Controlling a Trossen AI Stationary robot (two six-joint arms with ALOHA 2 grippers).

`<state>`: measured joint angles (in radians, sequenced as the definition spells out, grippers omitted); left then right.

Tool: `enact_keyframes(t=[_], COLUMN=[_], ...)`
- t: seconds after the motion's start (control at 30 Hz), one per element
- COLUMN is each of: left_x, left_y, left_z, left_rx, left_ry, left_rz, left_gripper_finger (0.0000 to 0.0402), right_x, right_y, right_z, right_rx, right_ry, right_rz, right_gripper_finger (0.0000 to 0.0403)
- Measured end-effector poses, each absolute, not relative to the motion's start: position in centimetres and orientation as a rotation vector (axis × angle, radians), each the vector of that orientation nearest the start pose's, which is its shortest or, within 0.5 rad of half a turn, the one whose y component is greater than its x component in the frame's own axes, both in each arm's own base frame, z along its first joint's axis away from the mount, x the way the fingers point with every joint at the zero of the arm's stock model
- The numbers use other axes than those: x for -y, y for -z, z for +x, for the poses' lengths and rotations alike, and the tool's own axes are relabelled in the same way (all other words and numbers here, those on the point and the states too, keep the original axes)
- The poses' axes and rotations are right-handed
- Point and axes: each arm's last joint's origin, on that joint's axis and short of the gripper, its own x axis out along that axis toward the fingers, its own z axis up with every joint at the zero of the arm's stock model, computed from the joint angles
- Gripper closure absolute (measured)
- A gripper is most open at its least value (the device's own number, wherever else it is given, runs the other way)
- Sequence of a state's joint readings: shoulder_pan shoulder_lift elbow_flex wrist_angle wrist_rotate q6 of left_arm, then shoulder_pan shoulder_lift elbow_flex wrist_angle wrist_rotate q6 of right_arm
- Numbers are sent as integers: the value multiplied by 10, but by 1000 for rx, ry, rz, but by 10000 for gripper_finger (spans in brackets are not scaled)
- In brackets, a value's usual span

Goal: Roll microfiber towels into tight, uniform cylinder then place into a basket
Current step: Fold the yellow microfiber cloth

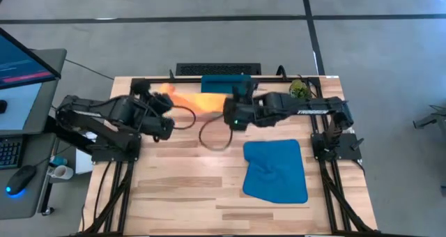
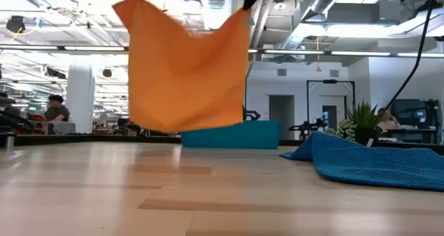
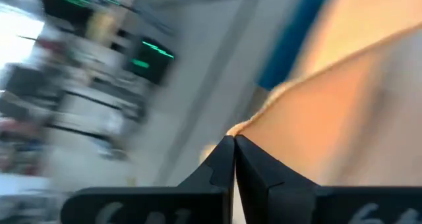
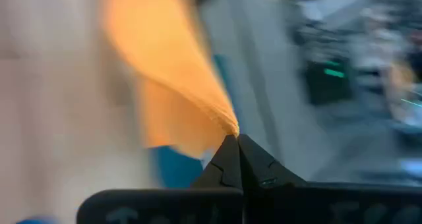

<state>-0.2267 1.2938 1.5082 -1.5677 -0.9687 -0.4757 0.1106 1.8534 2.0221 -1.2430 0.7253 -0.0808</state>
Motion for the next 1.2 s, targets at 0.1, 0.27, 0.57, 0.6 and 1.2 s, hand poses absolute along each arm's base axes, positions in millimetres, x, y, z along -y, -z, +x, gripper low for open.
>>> enact_keyframes(t=[0.1, 0.27, 0.57, 0.6, 1.2], left_x=[31, 62, 112, 119, 209], left_y=[-365, -315, -264, -261, -204], left_z=[190, 184, 172, 173, 177], left_rx=[-1061, -1241, -1279, -1259, -1249], left_ry=[-727, -608, -435, -385, -220], left_rz=[207, 97, -143, -174, -257], left_gripper_finger=[402, 402, 401, 401, 401], right_x=[-43, -84, -137, -143, -214], right_y=[-356, -305, -266, -264, -224], right_z=[374, 370, 353, 353, 319], right_rx=[-1034, -1112, -1124, -1112, -1068], right_ry=[286, 157, 102, 76, -99], right_rz=[-443, -387, -235, -205, -21], right_gripper_finger=[402, 402, 402, 402, 401])
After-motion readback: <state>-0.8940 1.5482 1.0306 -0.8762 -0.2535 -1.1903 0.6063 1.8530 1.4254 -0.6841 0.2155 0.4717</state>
